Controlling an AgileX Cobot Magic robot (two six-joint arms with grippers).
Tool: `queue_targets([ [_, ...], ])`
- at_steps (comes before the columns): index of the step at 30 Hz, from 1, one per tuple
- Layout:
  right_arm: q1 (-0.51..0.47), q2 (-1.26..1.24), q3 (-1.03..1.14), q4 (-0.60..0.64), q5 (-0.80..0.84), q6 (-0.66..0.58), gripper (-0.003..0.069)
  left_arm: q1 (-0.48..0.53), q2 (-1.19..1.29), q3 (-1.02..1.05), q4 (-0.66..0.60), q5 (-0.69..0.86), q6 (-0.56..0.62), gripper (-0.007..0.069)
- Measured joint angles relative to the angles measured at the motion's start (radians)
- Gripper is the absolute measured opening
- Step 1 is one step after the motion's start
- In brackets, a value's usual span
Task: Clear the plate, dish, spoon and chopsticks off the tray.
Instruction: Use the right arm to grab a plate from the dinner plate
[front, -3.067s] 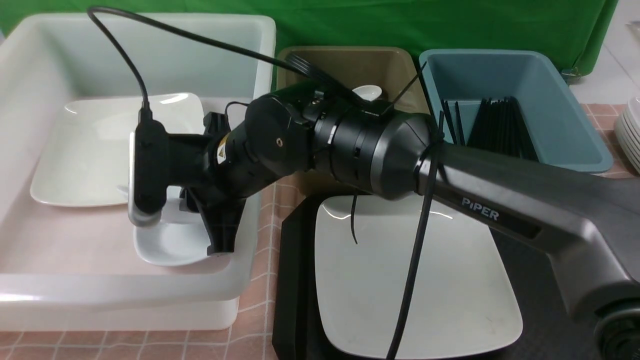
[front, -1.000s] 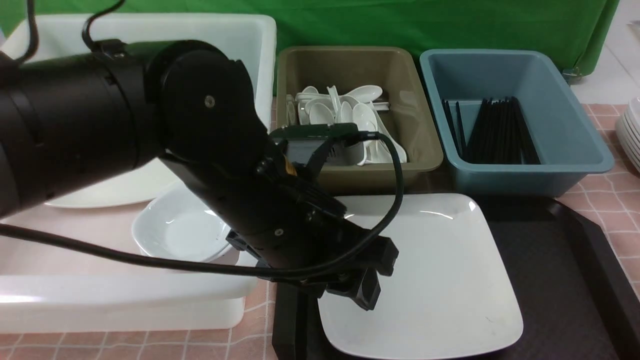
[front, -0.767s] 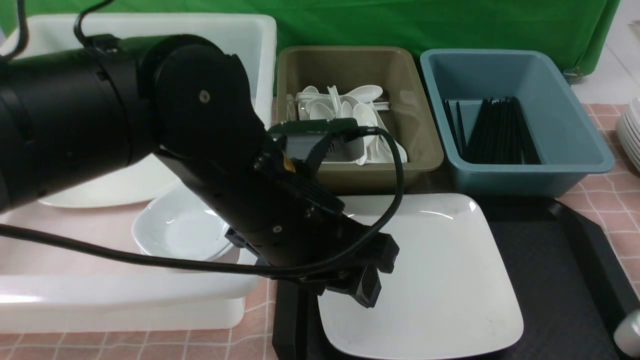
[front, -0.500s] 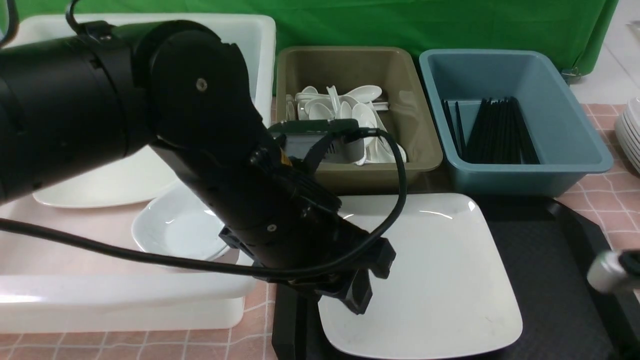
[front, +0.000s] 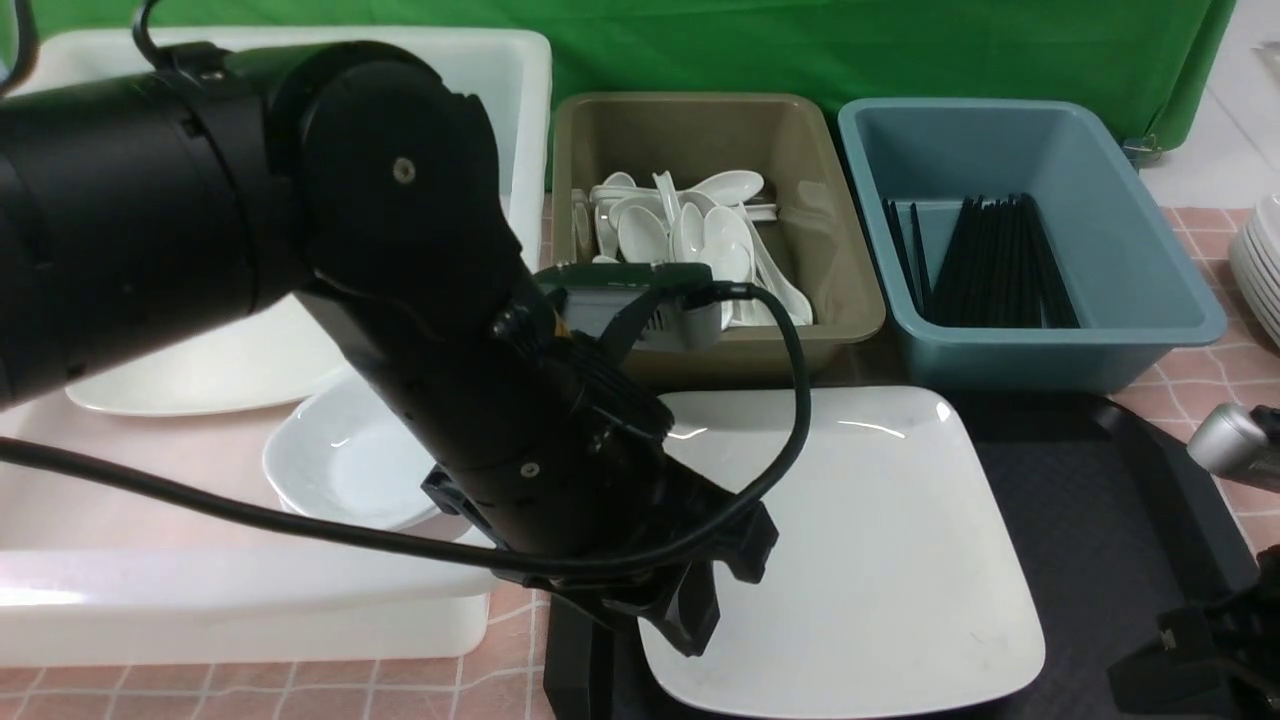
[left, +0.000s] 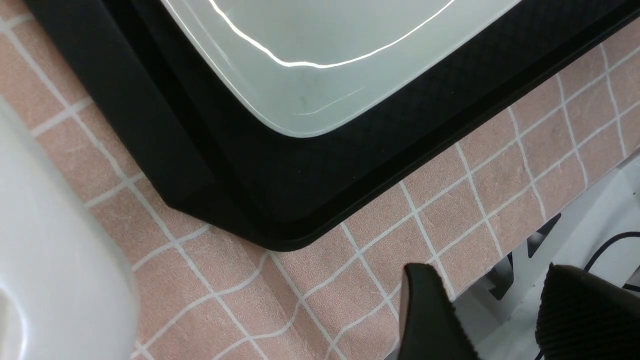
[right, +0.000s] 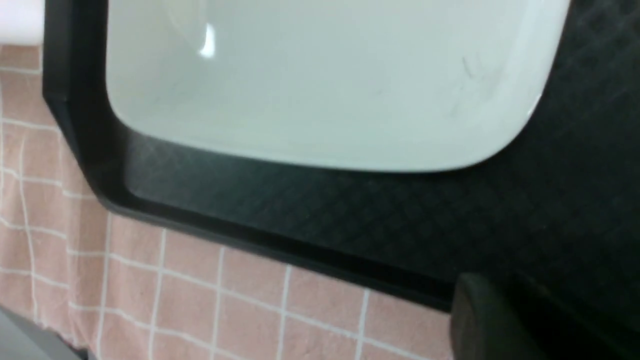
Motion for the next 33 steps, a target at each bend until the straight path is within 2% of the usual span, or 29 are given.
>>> queue_targets([
  [1, 0.0, 0.002, 0.0, 0.0, -0.003, 0.0, 0.0169, 0.0, 0.0, 0.0, 0.0, 0.0, 0.0, 0.0288],
  [2, 0.0, 0.019, 0.0, 0.0, -0.022, -0.001, 0.0228, 0.0, 0.0, 0.0, 0.0, 0.0, 0.0, 0.0288],
  [5, 0.0, 0.088, -0.007, 0.006, -0.057, -0.006, 0.0318, 0.0, 0.0, 0.0, 0.0, 0.0, 0.0, 0.0288],
  [15, 0.0, 0.323, -0.109, 0.055, -0.126, -0.011, 0.0469, 0.0, 0.0, 0.0, 0.001, -0.023, 0.0, 0.0288],
  [20, 0.0, 0.388, -0.119, 0.119, -0.147, -0.024, 0.0484, 0.0, 0.0, 0.0, 0.001, -0.041, 0.0, 0.0288],
  [23, 0.0, 0.435, -0.12, 0.18, -0.155, -0.079, 0.0484, 0.0, 0.0, 0.0, 0.001, -0.043, 0.0, 0.0288],
  [33, 0.036, 0.525, -0.126, 0.229, -0.204, -0.115, 0.047, 0.0, 0.0, 0.0, 0.001, -0.044, 0.008, 0.0288],
])
